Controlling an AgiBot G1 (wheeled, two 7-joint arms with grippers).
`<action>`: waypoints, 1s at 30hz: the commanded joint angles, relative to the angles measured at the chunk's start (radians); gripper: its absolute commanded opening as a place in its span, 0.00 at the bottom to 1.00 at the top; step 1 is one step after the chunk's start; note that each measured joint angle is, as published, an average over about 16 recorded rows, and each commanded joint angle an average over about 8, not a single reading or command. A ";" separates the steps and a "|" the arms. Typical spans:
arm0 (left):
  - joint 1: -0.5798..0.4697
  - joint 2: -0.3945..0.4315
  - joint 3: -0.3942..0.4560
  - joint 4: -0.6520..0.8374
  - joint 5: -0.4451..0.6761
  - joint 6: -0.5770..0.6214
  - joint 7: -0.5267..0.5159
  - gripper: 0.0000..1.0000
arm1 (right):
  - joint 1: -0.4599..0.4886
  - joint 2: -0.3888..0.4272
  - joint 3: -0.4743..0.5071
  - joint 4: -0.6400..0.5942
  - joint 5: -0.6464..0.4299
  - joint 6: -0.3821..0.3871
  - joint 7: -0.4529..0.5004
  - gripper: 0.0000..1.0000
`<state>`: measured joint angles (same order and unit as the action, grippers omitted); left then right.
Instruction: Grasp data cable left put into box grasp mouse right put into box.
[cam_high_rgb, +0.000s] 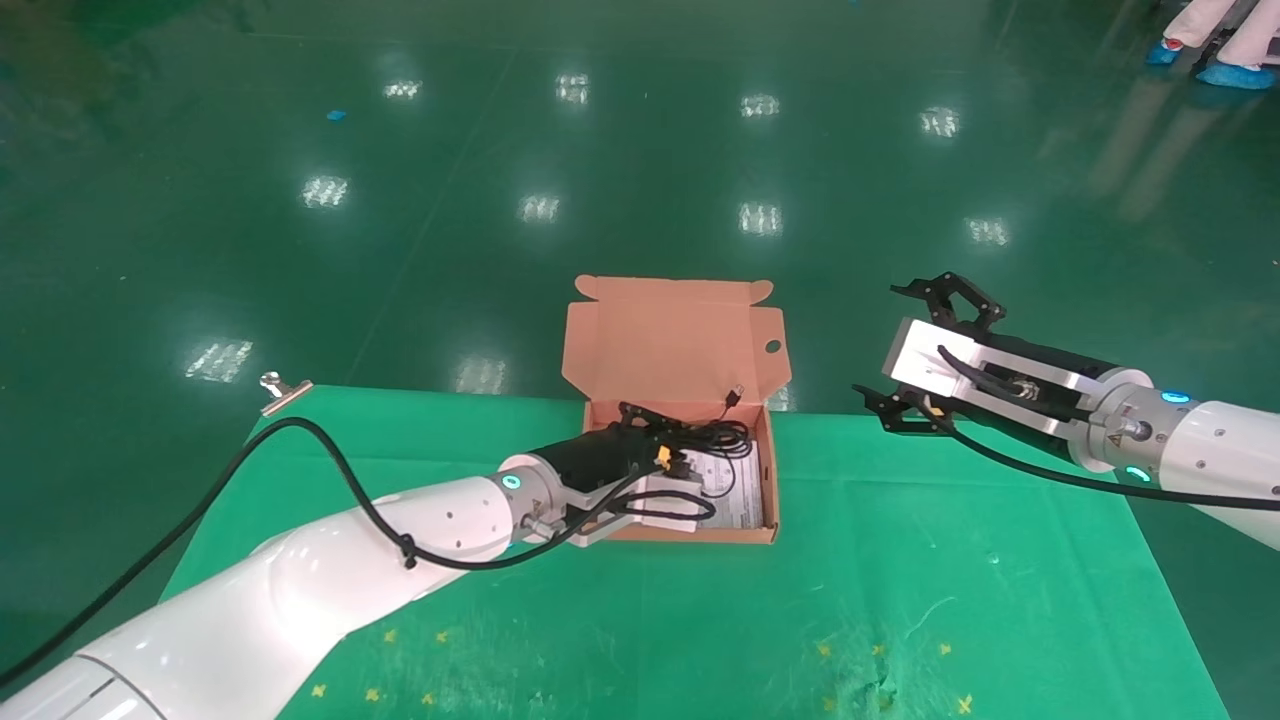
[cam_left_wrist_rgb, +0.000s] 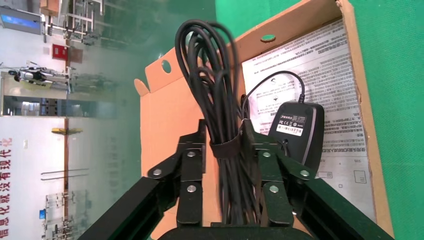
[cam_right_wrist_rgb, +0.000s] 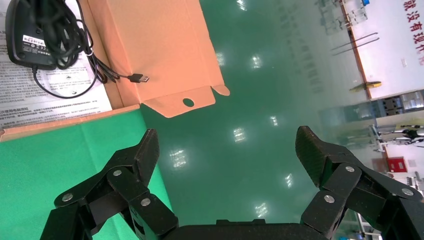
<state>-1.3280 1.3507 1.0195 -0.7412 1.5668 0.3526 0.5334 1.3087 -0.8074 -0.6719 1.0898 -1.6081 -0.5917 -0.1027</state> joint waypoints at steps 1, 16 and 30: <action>0.002 -0.004 -0.002 -0.003 0.003 0.002 0.000 1.00 | 0.001 -0.002 0.000 -0.003 0.001 0.000 -0.001 1.00; 0.002 -0.157 -0.059 -0.216 -0.020 -0.084 -0.155 1.00 | 0.060 -0.002 -0.016 0.034 -0.046 -0.036 0.000 1.00; 0.042 -0.275 -0.197 -0.290 -0.181 0.135 -0.282 1.00 | 0.024 0.034 0.050 0.064 0.099 -0.208 0.051 1.00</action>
<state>-1.2857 1.0761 0.8226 -1.0315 1.3857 0.4873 0.2515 1.3332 -0.7735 -0.6224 1.1539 -1.5092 -0.7995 -0.0514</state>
